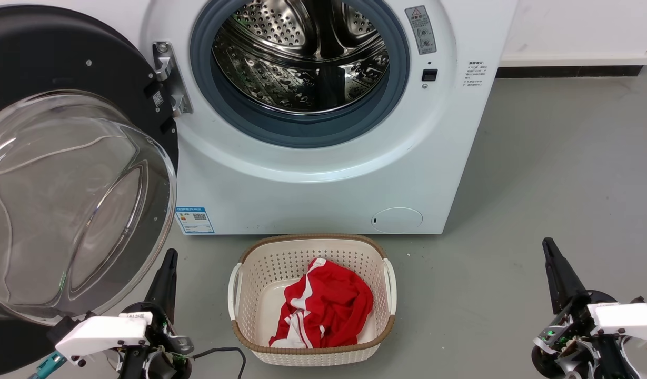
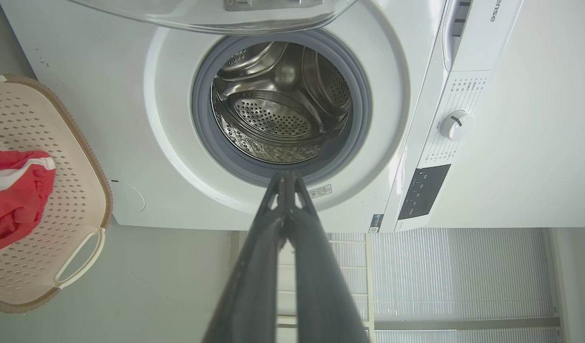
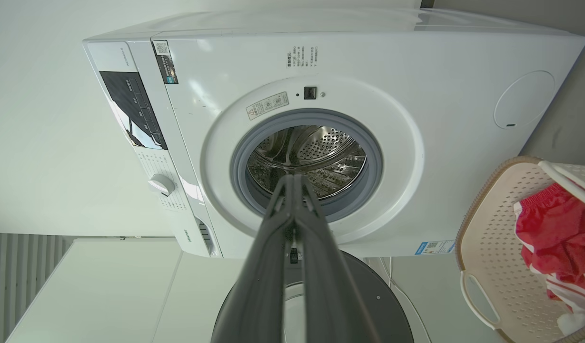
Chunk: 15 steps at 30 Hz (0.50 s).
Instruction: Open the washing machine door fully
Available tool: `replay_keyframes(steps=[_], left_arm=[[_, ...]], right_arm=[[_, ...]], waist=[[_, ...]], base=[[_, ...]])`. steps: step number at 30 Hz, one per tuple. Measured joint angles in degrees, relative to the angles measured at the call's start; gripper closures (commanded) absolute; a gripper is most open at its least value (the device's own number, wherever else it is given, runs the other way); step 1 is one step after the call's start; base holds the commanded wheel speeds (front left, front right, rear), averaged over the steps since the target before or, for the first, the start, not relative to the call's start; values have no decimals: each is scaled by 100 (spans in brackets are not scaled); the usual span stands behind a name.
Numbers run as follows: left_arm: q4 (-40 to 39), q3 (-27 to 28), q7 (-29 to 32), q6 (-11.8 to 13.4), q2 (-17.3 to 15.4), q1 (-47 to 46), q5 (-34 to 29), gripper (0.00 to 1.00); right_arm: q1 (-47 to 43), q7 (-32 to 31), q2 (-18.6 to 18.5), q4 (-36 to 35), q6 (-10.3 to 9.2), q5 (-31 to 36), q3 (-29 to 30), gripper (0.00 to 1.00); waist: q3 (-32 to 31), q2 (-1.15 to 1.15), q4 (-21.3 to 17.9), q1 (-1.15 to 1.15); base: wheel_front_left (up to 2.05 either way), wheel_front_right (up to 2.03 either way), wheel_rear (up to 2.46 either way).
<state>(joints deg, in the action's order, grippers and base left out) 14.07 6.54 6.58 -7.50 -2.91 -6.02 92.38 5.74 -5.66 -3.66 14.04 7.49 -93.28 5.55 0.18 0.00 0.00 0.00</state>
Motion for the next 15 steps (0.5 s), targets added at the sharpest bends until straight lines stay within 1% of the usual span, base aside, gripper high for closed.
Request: replay_keyframes(steps=[15], left_arm=[[0,-1,0,0,0,0,0,100]], right_arm=[[7,-22,11,1,0,9,19,100]], waist=[[0,0,0,0]], base=[[0,0,0]])
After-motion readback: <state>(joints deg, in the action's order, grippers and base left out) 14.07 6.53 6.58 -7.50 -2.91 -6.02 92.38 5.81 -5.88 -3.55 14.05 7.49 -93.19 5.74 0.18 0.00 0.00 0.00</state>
